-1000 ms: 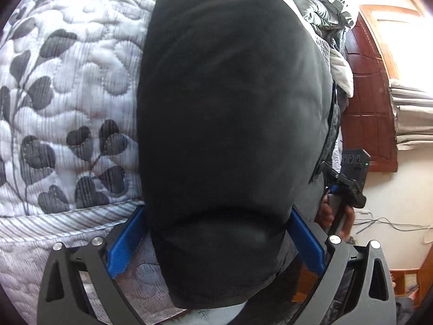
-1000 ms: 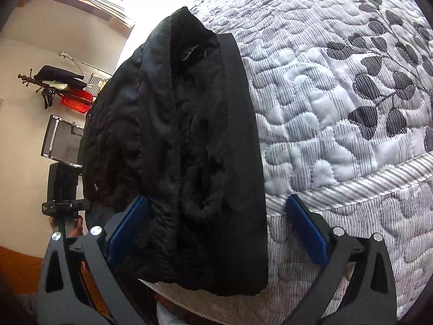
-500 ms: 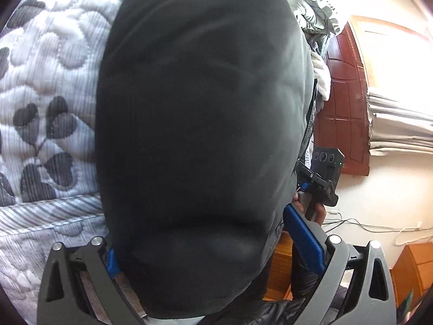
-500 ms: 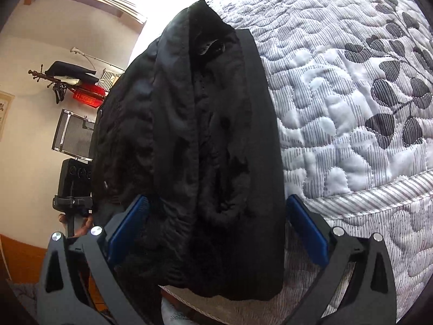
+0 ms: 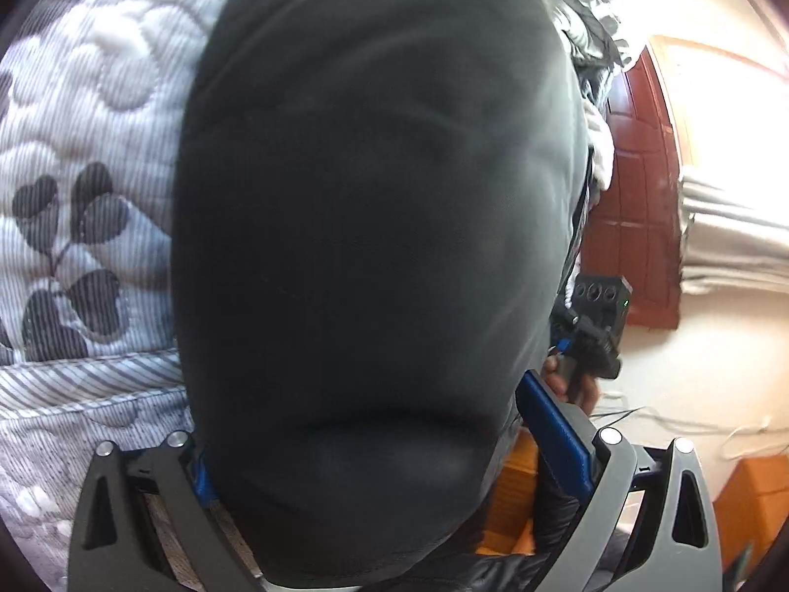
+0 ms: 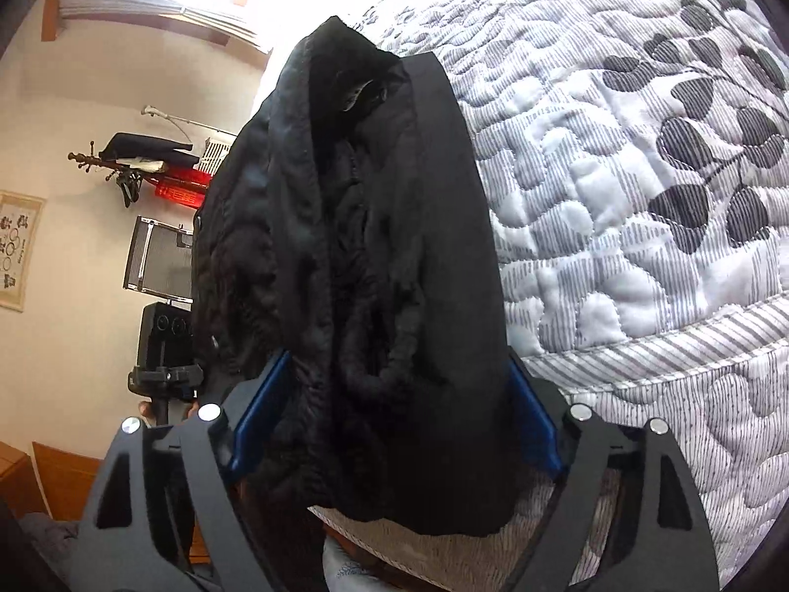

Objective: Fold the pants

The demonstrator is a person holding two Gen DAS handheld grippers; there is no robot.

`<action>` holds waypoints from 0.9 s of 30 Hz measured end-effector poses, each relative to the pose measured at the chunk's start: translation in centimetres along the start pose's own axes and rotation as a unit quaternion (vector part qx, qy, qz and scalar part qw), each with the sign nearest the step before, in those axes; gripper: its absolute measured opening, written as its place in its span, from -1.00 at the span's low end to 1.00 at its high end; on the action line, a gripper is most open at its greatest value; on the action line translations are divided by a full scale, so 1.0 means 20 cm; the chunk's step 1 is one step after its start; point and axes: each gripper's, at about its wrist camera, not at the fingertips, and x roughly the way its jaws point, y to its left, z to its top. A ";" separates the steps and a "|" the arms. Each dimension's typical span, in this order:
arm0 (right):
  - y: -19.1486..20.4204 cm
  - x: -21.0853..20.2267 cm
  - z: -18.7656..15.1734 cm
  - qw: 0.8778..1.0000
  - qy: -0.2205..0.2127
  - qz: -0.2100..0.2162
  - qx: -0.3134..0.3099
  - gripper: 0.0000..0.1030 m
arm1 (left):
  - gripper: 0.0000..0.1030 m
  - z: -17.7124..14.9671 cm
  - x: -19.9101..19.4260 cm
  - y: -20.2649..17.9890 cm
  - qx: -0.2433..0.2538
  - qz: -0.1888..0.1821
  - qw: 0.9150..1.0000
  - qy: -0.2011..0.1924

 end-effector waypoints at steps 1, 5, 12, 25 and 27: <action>-0.01 0.00 0.00 1.000 0.001 0.002 0.002 0.53 | 0.93 -0.01 0.00 -0.02 0.007 0.012 1.000 -0.003; -0.02 -0.02 0.01 1.000 0.004 0.001 -0.001 0.53 | 0.93 -0.05 -0.01 -0.06 0.030 0.049 0.998 -0.020; -0.01 -0.05 -0.06 1.000 -0.011 0.015 -0.008 0.16 | 0.83 -0.07 0.01 -0.03 -0.004 0.046 0.998 -0.050; 0.16 -0.11 -0.14 0.996 -0.059 -0.025 -0.066 -0.26 | -0.11 -0.09 -0.11 -0.03 -0.040 0.028 0.994 -0.095; 0.23 -0.12 -0.15 0.993 -0.068 -0.040 -0.083 -0.29 | -0.18 -0.10 -0.14 -0.05 -0.036 0.029 0.993 -0.111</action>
